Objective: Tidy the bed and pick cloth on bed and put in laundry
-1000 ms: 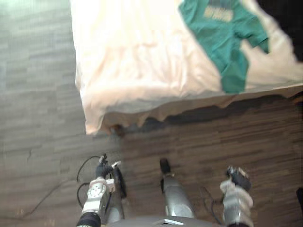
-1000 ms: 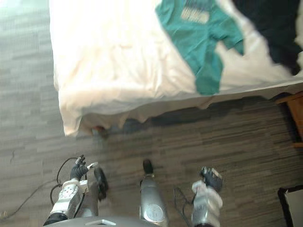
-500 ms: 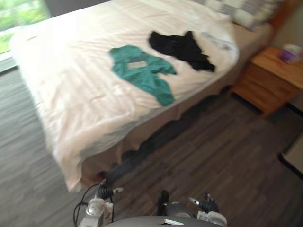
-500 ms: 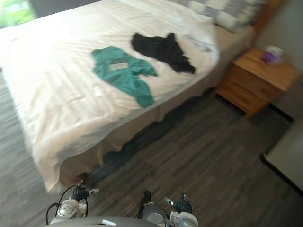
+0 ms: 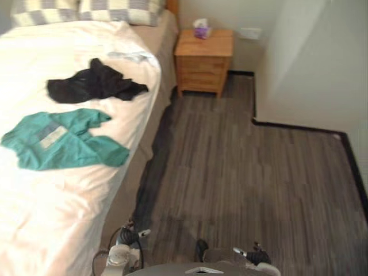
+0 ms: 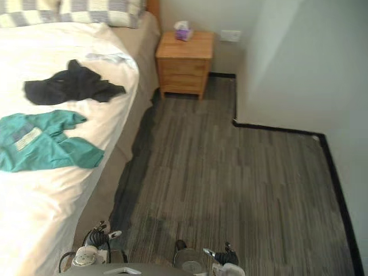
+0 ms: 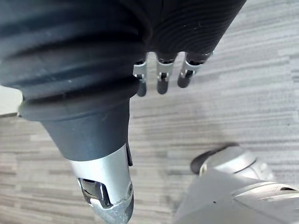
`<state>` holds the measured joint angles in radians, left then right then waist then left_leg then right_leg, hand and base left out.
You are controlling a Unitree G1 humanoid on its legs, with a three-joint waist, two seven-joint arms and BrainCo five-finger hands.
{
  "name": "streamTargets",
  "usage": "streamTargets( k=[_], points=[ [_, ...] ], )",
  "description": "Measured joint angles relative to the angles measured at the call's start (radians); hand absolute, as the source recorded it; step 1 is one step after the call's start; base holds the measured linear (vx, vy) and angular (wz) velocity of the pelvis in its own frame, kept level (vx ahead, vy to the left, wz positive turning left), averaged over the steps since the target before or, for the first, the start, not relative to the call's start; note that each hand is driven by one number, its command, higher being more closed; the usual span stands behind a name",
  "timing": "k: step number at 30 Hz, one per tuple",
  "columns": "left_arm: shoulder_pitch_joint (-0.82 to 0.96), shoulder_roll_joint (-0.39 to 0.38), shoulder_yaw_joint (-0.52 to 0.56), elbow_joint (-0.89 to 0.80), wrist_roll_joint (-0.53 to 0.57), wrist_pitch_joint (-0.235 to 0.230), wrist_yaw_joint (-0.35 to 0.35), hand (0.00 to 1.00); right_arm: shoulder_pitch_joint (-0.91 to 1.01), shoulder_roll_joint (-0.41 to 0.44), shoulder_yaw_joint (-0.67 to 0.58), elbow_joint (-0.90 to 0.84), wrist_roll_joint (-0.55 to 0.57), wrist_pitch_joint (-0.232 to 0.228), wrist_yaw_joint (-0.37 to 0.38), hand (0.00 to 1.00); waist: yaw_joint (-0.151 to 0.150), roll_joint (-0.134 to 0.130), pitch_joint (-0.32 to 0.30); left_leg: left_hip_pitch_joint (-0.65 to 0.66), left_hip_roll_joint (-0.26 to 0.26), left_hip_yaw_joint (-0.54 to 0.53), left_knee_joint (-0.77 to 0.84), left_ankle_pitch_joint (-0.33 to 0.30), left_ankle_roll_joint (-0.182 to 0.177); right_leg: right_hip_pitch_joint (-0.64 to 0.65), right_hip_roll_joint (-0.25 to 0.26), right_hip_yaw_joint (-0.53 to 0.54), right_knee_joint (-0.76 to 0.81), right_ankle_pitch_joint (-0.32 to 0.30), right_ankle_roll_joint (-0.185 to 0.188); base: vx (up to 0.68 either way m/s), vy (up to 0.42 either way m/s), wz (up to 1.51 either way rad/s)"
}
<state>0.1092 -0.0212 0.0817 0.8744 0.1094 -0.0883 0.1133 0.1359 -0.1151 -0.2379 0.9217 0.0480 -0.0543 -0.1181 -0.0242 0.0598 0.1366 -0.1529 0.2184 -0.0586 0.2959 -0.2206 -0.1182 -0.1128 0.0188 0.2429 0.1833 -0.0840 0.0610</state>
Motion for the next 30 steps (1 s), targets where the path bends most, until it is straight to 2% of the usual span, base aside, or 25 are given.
streamTargets(
  k=[1, 2, 3, 4, 5, 6, 7, 9, 11, 13, 14, 16, 18, 19, 20, 21, 24, 26, 27, 30],
  points=[
    [0.000, 0.000, -0.006, 0.001, 0.000, 0.000, 0.005, 0.00, 0.000, 0.000, 0.001, 0.000, -0.001, -0.001, 0.000, 0.00, -0.001, 0.001, -0.001, 0.006, -0.002, -0.011, -0.036, 0.013, 0.002, 0.000, -0.003, 0.014, -0.001, -0.003, 0.014, 0.09, 0.431, -0.82],
    [0.001, 0.001, -0.016, 0.002, -0.002, 0.000, 0.010, 0.00, 0.005, 0.000, -0.001, 0.001, -0.007, -0.002, 0.000, 0.00, -0.003, 0.015, -0.008, 0.014, 0.001, -0.013, -0.081, 0.080, -0.050, 0.005, -0.008, 0.028, -0.006, -0.013, 0.045, 0.06, 0.373, -0.46],
    [-0.003, 0.014, -0.018, 0.004, -0.005, 0.001, 0.011, 0.00, 0.004, 0.006, 0.001, 0.007, -0.007, -0.001, -0.001, 0.00, -0.003, -0.004, -0.011, 0.019, -0.019, 0.009, -0.071, 0.082, -0.058, 0.012, -0.031, 0.033, -0.011, -0.014, 0.061, 0.07, 0.427, -0.42],
    [0.003, 0.031, -0.025, -0.002, -0.011, 0.000, 0.014, 0.00, 0.024, 0.029, 0.002, 0.002, -0.008, -0.003, 0.002, 0.00, -0.003, -0.039, -0.024, 0.026, -0.057, 0.034, -0.086, 0.082, -0.035, 0.012, -0.084, -0.010, -0.041, 0.011, 0.091, 0.06, 0.352, -0.25],
    [0.003, 0.053, -0.027, -0.001, -0.011, 0.001, 0.015, 0.00, 0.040, 0.050, 0.002, 0.002, -0.008, -0.003, 0.002, 0.00, 0.000, -0.074, -0.042, 0.031, -0.086, 0.048, -0.090, 0.082, -0.022, 0.017, -0.114, -0.036, -0.065, 0.024, 0.088, 0.06, 0.300, -0.20],
    [0.004, 0.067, -0.029, 0.000, -0.011, 0.002, 0.015, 0.00, 0.055, 0.066, 0.001, 0.002, -0.008, -0.004, 0.002, 0.00, 0.001, -0.100, -0.057, 0.032, -0.111, 0.058, -0.090, 0.079, -0.009, 0.026, -0.139, -0.041, -0.088, 0.036, 0.102, 0.07, 0.321, -0.03],
    [0.010, 0.074, -0.048, 0.003, -0.011, 0.005, 0.013, 0.00, 0.070, 0.074, 0.000, 0.002, -0.008, -0.005, 0.002, 0.00, 0.001, -0.112, -0.064, 0.043, -0.141, 0.062, -0.089, 0.073, 0.014, 0.046, -0.169, -0.042, -0.108, 0.064, 0.119, 0.05, 0.254, 0.01],
    [0.011, 0.072, -0.063, 0.006, -0.009, 0.005, 0.009, 0.00, 0.075, 0.069, -0.001, -0.001, -0.009, -0.007, 0.002, 0.00, 0.007, -0.105, -0.069, 0.055, -0.160, 0.085, -0.094, 0.064, 0.038, 0.046, -0.186, -0.042, -0.105, 0.097, 0.124, -0.01, 0.248, -0.20],
    [0.008, 0.070, -0.062, 0.011, -0.009, 0.005, 0.006, 0.00, 0.075, 0.068, 0.000, -0.001, -0.009, -0.007, 0.002, 0.00, 0.022, -0.093, -0.064, 0.070, -0.157, 0.109, -0.108, 0.064, 0.047, 0.040, -0.183, -0.054, -0.100, 0.125, 0.110, -0.05, 0.104, -0.39],
    [0.011, 0.061, -0.059, 0.018, -0.009, 0.006, 0.005, 0.00, 0.073, 0.065, 0.001, -0.001, -0.009, -0.006, 0.002, 0.00, 0.027, -0.085, -0.069, 0.082, -0.141, 0.137, -0.132, 0.069, 0.053, 0.018, -0.169, -0.154, -0.086, 0.156, 0.078, -0.06, 0.042, -0.43],
    [0.011, 0.059, -0.041, 0.020, -0.010, 0.007, 0.005, 0.00, 0.065, 0.066, 0.002, -0.001, -0.009, -0.006, 0.001, 0.00, 0.024, -0.086, -0.068, 0.083, -0.135, 0.145, -0.143, 0.075, 0.053, -0.010, -0.158, -0.238, -0.054, 0.157, 0.067, -0.05, 0.008, -0.39],
    [0.007, 0.060, -0.034, 0.035, -0.010, 0.009, 0.005, 0.00, 0.067, 0.066, 0.002, 0.000, -0.007, -0.007, 0.000, 0.00, 0.017, -0.086, -0.068, 0.085, -0.136, 0.145, -0.142, 0.075, 0.052, -0.017, -0.153, -0.250, -0.040, 0.145, 0.052, -0.03, -0.011, -0.16],
    [-0.008, 0.062, -0.022, 0.058, -0.009, 0.011, 0.005, 0.00, 0.065, 0.067, 0.002, 0.010, -0.004, -0.007, 0.000, 0.00, 0.019, -0.096, -0.073, 0.084, -0.138, 0.141, -0.149, 0.081, 0.042, -0.002, -0.154, -0.258, -0.069, 0.110, 0.011, -0.01, -0.076, 0.04],
    [-0.011, 0.064, -0.019, 0.061, -0.009, 0.013, 0.006, 0.00, 0.064, 0.069, 0.001, 0.010, -0.003, -0.007, 0.000, 0.00, 0.022, -0.102, -0.075, 0.086, -0.141, 0.142, -0.152, 0.084, 0.037, 0.005, -0.157, -0.258, -0.083, 0.096, 0.016, -0.01, -0.125, -0.02],
    [-0.017, 0.067, -0.011, 0.071, -0.008, 0.016, 0.007, 0.00, 0.060, 0.066, 0.000, 0.011, 0.018, -0.008, 0.001, 0.00, 0.024, -0.101, -0.074, 0.095, -0.139, 0.143, -0.164, 0.095, 0.031, 0.009, -0.155, -0.257, -0.095, 0.091, 0.045, 0.00, -0.110, -0.01],
    [-0.020, 0.059, -0.007, 0.085, -0.008, 0.017, 0.007, 0.00, 0.057, 0.059, -0.002, 0.013, 0.044, -0.009, 0.000, 0.00, 0.022, -0.088, -0.073, 0.114, -0.133, 0.142, -0.187, 0.110, 0.025, 0.010, -0.148, -0.258, -0.095, 0.090, 0.045, 0.01, -0.103, -0.03],
    [-0.016, 0.053, -0.003, 0.093, -0.009, 0.024, 0.007, 0.00, 0.053, 0.047, -0.016, 0.041, 0.084, -0.008, 0.001, 0.00, 0.024, -0.075, -0.077, 0.157, -0.119, 0.143, -0.239, 0.128, 0.017, 0.034, -0.131, -0.257, -0.116, 0.091, 0.043, 0.03, -0.064, -0.07],
    [-0.014, 0.052, -0.003, 0.100, -0.009, 0.026, 0.007, 0.00, 0.056, 0.048, -0.017, 0.042, 0.084, -0.008, 0.001, 0.00, 0.023, -0.076, -0.078, 0.181, -0.118, 0.142, -0.251, 0.128, 0.016, 0.059, -0.129, -0.259, -0.135, 0.092, 0.044, 0.02, -0.011, -0.02],
    [-0.019, 0.091, -0.067, 0.130, -0.009, 0.026, 0.011, 0.00, 0.017, 0.055, 0.030, 0.080, 0.084, -0.011, -0.001, 0.00, -0.001, -0.104, -0.079, 0.225, -0.148, 0.116, -0.302, 0.132, 0.027, 0.152, -0.155, -0.310, -0.245, 0.121, 0.048, 0.00, 0.000, 0.00],
    [-0.019, 0.091, -0.067, 0.130, -0.009, 0.026, 0.011, 0.00, 0.017, 0.055, 0.030, 0.080, 0.084, -0.011, -0.001, 0.00, -0.001, -0.104, -0.079, 0.225, -0.148, 0.116, -0.301, 0.132, 0.027, 0.152, -0.155, -0.310, -0.245, 0.122, 0.048, 0.00, 0.000, 0.00]
  ],
)
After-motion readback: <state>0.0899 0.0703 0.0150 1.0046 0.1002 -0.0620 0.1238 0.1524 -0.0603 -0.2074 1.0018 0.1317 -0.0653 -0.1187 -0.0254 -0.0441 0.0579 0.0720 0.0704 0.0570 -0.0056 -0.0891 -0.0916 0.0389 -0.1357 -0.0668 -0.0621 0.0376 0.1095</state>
